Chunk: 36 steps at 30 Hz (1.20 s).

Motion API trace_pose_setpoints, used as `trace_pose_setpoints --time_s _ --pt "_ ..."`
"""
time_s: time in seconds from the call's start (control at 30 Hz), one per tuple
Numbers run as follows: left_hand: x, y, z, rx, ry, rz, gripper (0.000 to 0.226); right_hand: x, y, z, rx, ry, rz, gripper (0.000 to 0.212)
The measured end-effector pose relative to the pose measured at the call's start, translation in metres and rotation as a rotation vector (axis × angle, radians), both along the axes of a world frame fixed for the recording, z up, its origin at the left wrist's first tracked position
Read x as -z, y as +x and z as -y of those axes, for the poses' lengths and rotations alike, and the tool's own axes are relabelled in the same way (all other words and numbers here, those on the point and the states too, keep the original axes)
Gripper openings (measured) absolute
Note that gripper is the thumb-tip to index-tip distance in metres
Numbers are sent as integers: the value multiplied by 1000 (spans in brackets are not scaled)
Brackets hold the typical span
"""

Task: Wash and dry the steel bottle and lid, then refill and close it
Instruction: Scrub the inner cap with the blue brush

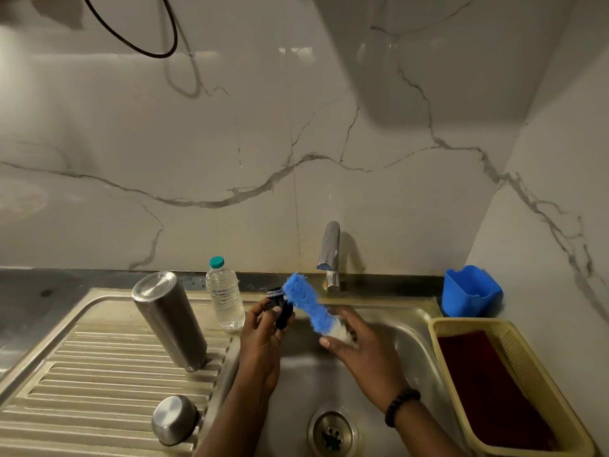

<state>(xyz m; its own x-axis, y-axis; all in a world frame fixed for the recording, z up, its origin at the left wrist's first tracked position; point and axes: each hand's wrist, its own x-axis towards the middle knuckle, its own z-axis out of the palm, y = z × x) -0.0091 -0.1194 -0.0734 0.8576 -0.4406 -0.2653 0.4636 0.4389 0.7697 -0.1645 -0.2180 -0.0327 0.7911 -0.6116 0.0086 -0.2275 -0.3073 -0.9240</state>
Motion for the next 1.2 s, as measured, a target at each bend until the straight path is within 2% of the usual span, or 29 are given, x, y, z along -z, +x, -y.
trace_pose_setpoints --time_s 0.13,0.3,0.4,0.57,0.6,0.7,0.73,1.03,1.2 --pt "-3 -3 2 5 -6 5 35 -1 -1 2 102 -101 -2 42" --pt "-4 -5 2 54 38 47 36 11 3 5 -63 -100 -61 43" --pt "-5 -4 3 49 45 68 37 15 3 6 -64 -98 -94 49" --pt "-2 -2 2 55 83 88 36 12 4 3 -60 -148 -83 83" --pt "-1 -2 3 57 90 86 36 12 5 2 -43 -180 -98 82" --pt "1 0 3 49 109 91 38 14 10 6 57 -339 -143 47" --pt "1 0 3 47 118 102 38 14 10 8 85 -388 -171 41" --pt "-1 0 -3 89 254 301 44 16 5 -2 54 -734 -238 45" --pt "-1 -4 -1 117 183 241 49 17 8 0 76 -753 -194 42"
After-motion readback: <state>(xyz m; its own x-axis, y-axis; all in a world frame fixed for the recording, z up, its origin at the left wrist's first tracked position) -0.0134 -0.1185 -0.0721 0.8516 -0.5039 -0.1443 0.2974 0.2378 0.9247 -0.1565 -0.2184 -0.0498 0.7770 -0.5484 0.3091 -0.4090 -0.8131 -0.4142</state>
